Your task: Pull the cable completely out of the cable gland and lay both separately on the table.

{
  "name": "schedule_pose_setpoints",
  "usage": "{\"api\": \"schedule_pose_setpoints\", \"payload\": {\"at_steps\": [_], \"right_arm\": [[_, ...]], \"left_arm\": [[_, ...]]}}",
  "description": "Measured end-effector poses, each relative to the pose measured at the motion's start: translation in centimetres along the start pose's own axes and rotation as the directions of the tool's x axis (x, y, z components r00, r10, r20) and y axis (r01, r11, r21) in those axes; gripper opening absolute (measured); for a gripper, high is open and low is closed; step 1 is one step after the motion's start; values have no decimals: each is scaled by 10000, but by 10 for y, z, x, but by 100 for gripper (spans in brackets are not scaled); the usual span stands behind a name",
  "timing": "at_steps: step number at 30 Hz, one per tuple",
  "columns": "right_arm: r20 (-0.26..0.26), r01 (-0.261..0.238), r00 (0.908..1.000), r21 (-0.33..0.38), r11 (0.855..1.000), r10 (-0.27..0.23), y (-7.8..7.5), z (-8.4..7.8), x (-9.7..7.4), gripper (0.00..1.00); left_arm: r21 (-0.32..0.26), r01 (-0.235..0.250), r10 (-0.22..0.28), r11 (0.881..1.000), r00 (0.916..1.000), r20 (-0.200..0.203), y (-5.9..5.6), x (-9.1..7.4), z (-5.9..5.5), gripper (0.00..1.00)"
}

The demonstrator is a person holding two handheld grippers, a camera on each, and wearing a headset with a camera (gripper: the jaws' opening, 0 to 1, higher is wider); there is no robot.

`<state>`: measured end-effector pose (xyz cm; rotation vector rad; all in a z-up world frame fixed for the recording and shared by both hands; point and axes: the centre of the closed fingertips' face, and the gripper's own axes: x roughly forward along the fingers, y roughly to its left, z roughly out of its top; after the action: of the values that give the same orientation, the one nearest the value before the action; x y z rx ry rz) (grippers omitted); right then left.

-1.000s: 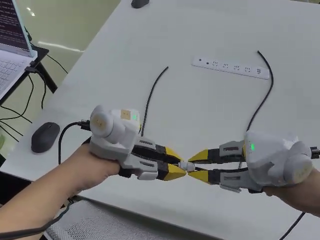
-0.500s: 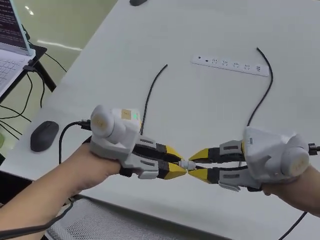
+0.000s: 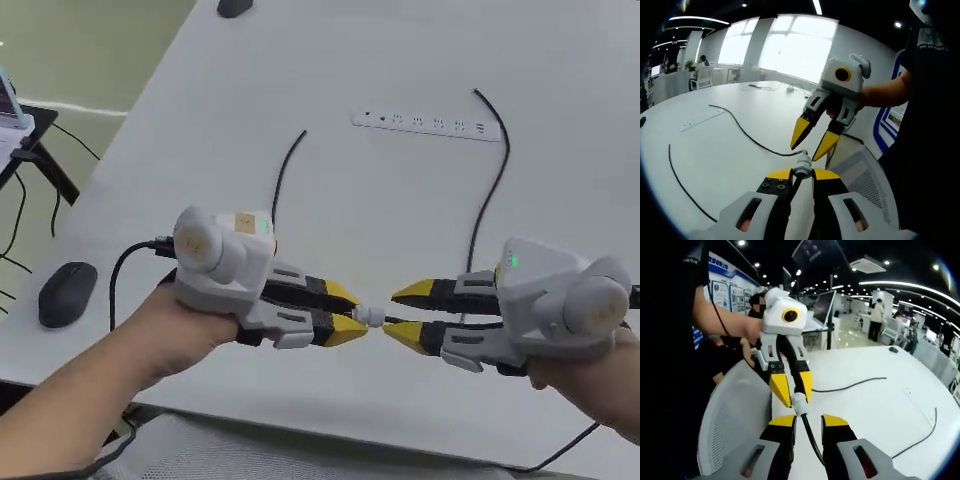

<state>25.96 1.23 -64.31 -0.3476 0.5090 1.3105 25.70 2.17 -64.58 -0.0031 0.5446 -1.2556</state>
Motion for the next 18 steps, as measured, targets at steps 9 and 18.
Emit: {"api": "schedule_pose_setpoints", "payload": {"at_steps": [9, 18], "right_arm": [[-428, 1870, 9810, -474, 9812, -1891, -2, -1, 2, 9], [-366, 2909, 9550, -787, 9535, -2943, 1, 9, 13, 4]], "left_arm": [[410, 279, -275, 9988, 9996, -99, 3, -12, 5, 15], [511, 287, -282, 9983, 9995, -103, 6, -16, 5, 15]]}}
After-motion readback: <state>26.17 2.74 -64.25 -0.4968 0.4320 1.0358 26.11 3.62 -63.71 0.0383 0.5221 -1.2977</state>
